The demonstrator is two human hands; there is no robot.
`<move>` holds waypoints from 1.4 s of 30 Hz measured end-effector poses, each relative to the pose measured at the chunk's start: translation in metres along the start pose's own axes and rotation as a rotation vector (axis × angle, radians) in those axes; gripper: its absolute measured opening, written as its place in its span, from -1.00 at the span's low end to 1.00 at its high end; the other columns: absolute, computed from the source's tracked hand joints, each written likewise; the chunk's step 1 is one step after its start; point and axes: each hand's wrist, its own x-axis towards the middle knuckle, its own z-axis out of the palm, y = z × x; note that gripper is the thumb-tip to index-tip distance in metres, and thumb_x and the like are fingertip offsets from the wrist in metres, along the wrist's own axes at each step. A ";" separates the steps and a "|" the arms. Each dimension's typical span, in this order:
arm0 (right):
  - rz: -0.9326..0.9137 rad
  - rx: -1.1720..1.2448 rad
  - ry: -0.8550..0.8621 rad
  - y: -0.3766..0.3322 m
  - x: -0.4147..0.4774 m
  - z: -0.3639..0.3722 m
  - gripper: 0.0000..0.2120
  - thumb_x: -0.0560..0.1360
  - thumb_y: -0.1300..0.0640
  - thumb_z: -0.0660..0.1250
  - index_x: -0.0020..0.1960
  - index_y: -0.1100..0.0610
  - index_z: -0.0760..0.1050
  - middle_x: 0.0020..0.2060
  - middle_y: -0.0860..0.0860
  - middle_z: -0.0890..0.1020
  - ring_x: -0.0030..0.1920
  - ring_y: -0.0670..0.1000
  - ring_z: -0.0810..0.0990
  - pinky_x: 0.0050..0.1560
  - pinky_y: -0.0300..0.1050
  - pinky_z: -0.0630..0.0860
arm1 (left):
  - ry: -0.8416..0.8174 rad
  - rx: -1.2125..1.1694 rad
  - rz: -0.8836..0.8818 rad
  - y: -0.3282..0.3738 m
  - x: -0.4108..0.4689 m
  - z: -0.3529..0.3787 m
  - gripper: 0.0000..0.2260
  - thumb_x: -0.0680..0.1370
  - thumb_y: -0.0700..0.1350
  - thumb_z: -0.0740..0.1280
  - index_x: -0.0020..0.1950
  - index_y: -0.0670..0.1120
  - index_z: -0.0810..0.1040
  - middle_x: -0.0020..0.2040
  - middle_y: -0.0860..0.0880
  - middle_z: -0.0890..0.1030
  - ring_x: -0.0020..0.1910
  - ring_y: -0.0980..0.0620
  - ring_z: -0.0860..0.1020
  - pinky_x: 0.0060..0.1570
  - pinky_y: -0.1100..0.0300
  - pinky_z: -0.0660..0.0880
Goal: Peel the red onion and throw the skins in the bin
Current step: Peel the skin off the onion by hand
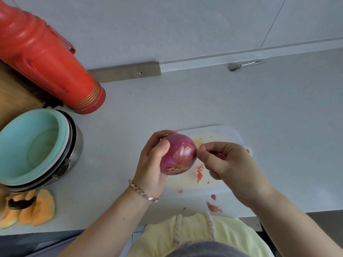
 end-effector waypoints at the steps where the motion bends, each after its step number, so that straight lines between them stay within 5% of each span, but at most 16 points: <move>1: -0.018 -0.001 -0.012 -0.001 -0.001 0.001 -0.76 0.44 0.25 0.34 -0.39 0.11 0.53 -0.64 -0.14 0.34 -0.58 -0.14 0.23 -0.51 -0.36 0.24 | 0.010 0.004 -0.005 -0.001 0.000 0.000 -0.75 0.18 0.06 0.36 -0.20 0.02 0.62 -0.14 -0.02 0.60 -0.11 -0.07 0.56 -0.22 0.08 0.55; 6: -0.107 -0.050 -0.029 -0.001 -0.005 -0.001 -0.73 0.43 0.28 0.36 -0.43 0.12 0.48 -0.63 -0.13 0.35 -0.58 -0.16 0.23 -0.49 -0.43 0.22 | 0.091 0.012 -0.038 -0.004 0.001 0.002 -0.56 0.18 0.08 0.35 -0.05 -0.15 0.53 -0.03 -0.20 0.56 -0.08 -0.12 0.56 -0.14 0.03 0.54; 9: -0.126 0.010 0.035 0.003 -0.003 0.000 -0.80 0.35 0.23 0.37 -0.43 0.08 0.49 -0.44 0.09 0.59 -0.51 -0.11 0.32 -0.50 -0.35 0.30 | 0.142 0.055 -0.062 -0.003 0.001 0.006 -0.40 0.18 0.09 0.36 0.07 -0.29 0.51 0.01 -0.30 0.57 -0.05 -0.20 0.57 -0.06 -0.04 0.52; 13: -0.150 0.082 0.182 0.009 0.006 0.001 -0.69 0.38 0.48 0.24 -0.42 0.18 0.33 -0.41 -0.02 0.67 -0.46 -0.05 0.48 -0.48 -0.35 0.33 | 0.165 0.070 -0.174 -0.002 -0.002 0.011 -0.28 0.17 0.13 0.37 0.15 -0.34 0.51 0.08 -0.36 0.59 0.04 -0.26 0.59 -0.04 -0.05 0.55; 17: -0.104 0.044 0.183 0.010 0.011 0.003 -0.73 0.42 0.47 0.21 -0.30 0.14 0.45 -0.52 -0.10 0.58 -0.58 -0.20 0.39 -0.53 -0.40 0.32 | 0.158 0.076 -0.283 -0.001 -0.004 0.015 -0.53 0.41 0.05 0.35 0.13 -0.30 0.56 0.08 -0.32 0.61 0.02 -0.22 0.62 -0.06 -0.04 0.58; 21: 0.001 -0.002 0.111 0.013 0.014 0.003 -0.71 0.47 0.38 0.15 -0.16 0.06 0.55 -0.53 -0.13 0.51 -0.53 -0.12 0.35 -0.52 -0.34 0.30 | 0.194 0.095 -0.317 0.002 -0.004 0.016 -0.50 0.35 0.08 0.37 0.13 -0.25 0.57 0.06 -0.28 0.63 0.07 -0.25 0.61 0.05 -0.18 0.56; 24: 0.019 0.048 0.063 0.011 0.015 0.001 -0.81 0.48 0.15 0.25 -0.23 0.18 0.57 -0.49 -0.03 0.46 -0.48 -0.08 0.32 -0.49 -0.31 0.28 | 0.212 0.160 -0.292 0.003 -0.004 0.017 -0.67 0.49 0.01 0.33 0.08 -0.23 0.60 0.02 -0.24 0.66 0.02 -0.22 0.63 -0.01 -0.08 0.60; 27: -0.030 -0.001 0.032 0.009 0.014 0.000 -0.64 0.37 -0.12 0.39 -0.24 0.21 0.55 -0.49 -0.05 0.47 -0.51 -0.12 0.36 -0.51 -0.32 0.30 | 0.219 0.183 -0.288 0.004 -0.003 0.019 -0.68 0.46 0.02 0.36 0.03 -0.21 0.62 0.01 -0.25 0.66 0.01 -0.22 0.64 0.02 -0.14 0.58; 30: -0.113 -0.103 0.049 0.006 0.013 0.002 -0.86 0.40 0.17 0.42 -0.29 0.18 0.52 -0.58 -0.15 0.49 -0.58 -0.20 0.39 -0.54 -0.37 0.32 | 0.202 0.191 -0.301 0.007 -0.002 0.022 -0.56 0.32 0.11 0.40 0.00 -0.20 0.63 -0.02 -0.23 0.66 -0.03 -0.19 0.65 0.00 -0.12 0.59; 32: -0.166 -0.079 0.051 0.007 0.011 0.001 -0.83 0.42 0.29 0.38 -0.33 0.17 0.48 -0.62 -0.18 0.47 -0.58 -0.20 0.40 -0.51 -0.46 0.29 | 0.164 0.134 -0.357 0.009 -0.002 0.023 -0.67 0.47 0.09 0.33 -0.09 -0.18 0.62 -0.10 -0.18 0.66 -0.11 -0.16 0.63 -0.10 -0.05 0.59; 37: -0.228 0.131 0.003 0.011 0.007 -0.002 -0.75 0.41 0.41 0.35 -0.35 0.17 0.41 -0.34 -0.01 0.66 -0.48 -0.19 0.49 -0.44 -0.42 0.36 | 0.144 -0.141 -0.584 0.017 -0.002 0.024 -0.62 0.53 0.17 0.22 -0.08 -0.14 0.57 -0.24 -0.17 0.65 -0.30 -0.09 0.61 -0.11 -0.07 0.58; 42: -0.094 0.197 0.037 0.017 0.013 -0.011 -0.77 0.24 0.34 0.10 -0.36 0.06 0.44 -0.51 -0.06 0.50 -0.55 -0.12 0.26 -0.53 -0.36 0.23 | 0.149 -0.179 -0.582 0.020 -0.003 0.026 -0.63 0.48 0.13 0.31 0.00 -0.19 0.54 -0.19 -0.22 0.63 -0.28 -0.14 0.60 -0.17 -0.08 0.59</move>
